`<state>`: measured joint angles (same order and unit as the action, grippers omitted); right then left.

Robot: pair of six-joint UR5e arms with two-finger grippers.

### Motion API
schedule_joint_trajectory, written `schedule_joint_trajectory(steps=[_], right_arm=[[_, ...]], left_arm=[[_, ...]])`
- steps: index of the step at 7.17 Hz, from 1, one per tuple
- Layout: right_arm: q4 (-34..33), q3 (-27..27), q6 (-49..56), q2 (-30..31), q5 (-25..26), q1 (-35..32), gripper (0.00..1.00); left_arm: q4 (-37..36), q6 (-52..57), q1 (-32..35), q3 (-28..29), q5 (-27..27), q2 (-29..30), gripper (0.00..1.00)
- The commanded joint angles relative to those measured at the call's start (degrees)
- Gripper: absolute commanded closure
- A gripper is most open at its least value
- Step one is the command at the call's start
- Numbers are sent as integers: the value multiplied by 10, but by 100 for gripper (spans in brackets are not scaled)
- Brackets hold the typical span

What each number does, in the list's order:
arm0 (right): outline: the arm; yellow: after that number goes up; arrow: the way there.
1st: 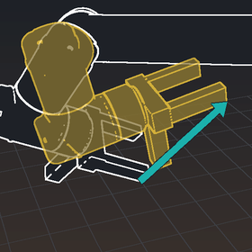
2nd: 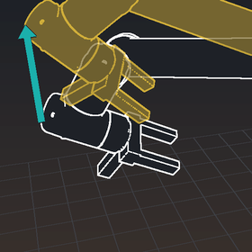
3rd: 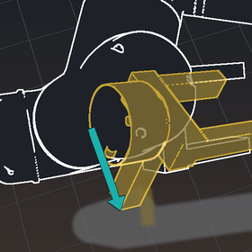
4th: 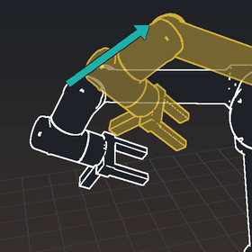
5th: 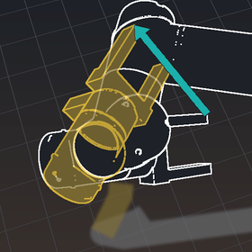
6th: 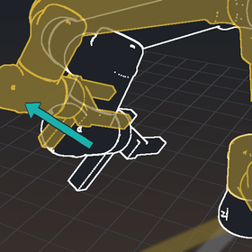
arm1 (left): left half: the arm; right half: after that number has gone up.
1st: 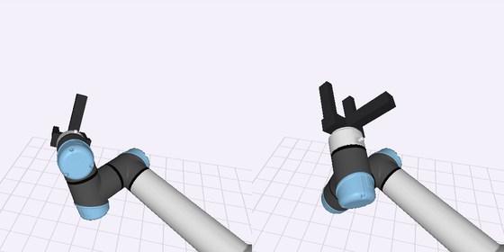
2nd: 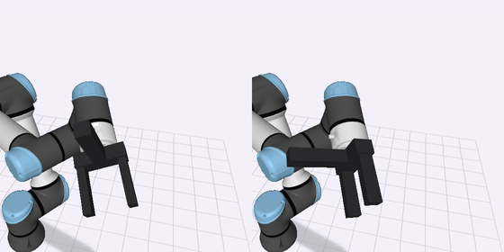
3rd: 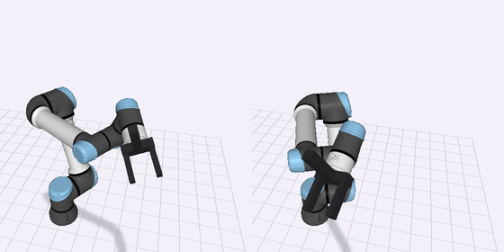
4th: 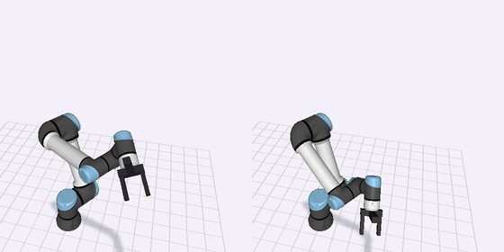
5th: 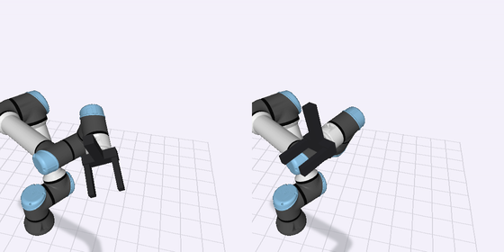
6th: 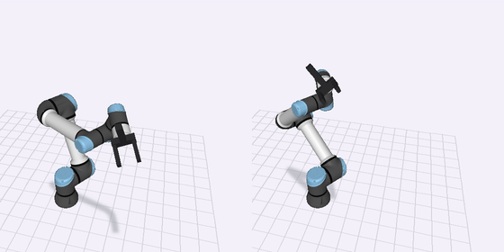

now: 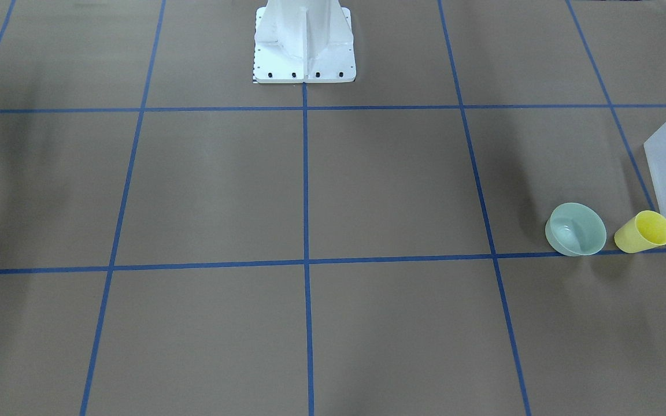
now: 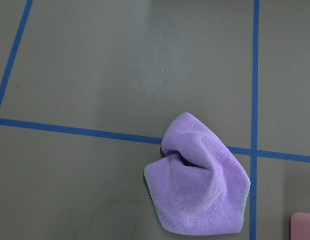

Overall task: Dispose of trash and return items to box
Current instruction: 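Grasp the yellow cup with the left gripper and lift it away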

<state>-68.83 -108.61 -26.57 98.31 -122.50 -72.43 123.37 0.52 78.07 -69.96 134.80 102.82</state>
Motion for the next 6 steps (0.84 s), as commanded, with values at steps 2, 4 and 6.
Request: schedule_joint_trajectory(steps=[2,4,6], right_arm=[[0,1,-1,0,4,3,0],[0,0,-1,0,4,3,0],[0,0,-1,0,5,3,0]], left_arm=[[88,-57,-54,43,-26,2,36],[88,-51,-54,43,-23,-3,98],[82,-51,-49,22,-9,-7,100]])
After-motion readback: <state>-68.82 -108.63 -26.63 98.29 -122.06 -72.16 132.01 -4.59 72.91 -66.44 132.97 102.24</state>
